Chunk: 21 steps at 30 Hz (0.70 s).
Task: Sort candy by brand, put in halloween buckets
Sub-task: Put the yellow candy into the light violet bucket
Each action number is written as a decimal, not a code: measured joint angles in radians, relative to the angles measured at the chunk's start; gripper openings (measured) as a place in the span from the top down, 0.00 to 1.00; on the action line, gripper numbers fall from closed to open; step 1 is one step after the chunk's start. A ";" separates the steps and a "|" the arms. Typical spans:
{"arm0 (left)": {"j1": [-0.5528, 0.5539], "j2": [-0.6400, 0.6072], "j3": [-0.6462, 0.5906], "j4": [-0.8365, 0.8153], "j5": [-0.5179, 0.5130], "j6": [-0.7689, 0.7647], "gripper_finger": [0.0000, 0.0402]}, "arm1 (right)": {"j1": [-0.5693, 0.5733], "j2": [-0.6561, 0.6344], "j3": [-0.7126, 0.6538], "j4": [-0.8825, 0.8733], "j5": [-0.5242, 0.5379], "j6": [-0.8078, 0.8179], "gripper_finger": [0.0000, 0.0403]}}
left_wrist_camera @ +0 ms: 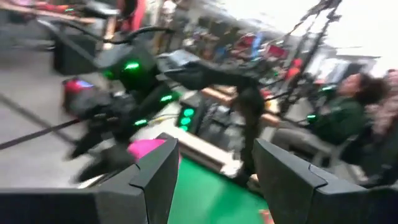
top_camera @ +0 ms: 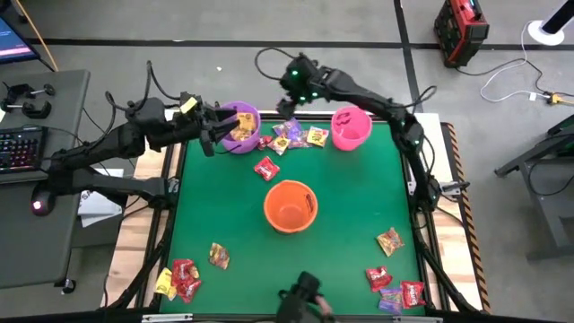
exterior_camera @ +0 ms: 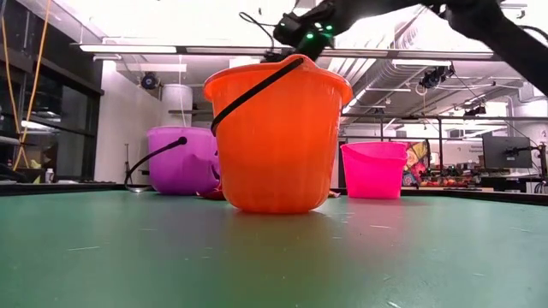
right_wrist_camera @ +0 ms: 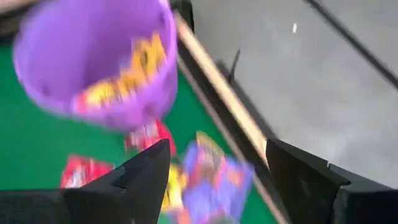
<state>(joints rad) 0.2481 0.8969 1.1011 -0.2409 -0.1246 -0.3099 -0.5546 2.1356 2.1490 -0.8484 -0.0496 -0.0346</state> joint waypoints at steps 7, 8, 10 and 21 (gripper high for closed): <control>0.024 0.136 0.005 -0.032 0.019 -0.018 0.51 | -0.036 -0.325 -0.456 0.118 -0.005 0.040 0.36; 0.035 0.168 0.020 -0.047 0.035 -0.018 0.51 | -0.035 -0.387 -0.537 0.154 -0.004 0.062 0.36; 0.068 0.242 0.077 -0.106 0.057 -0.013 0.51 | -0.027 -0.508 -0.690 0.228 -0.003 0.121 0.36; 0.252 0.716 0.494 -0.580 0.165 0.177 0.51 | 0.111 -0.981 -1.194 0.436 0.104 0.484 0.36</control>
<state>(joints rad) 0.5002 1.6127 1.5955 -0.8214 0.0402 -0.1329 -0.4437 1.1546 0.9550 -0.4124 0.0547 0.4498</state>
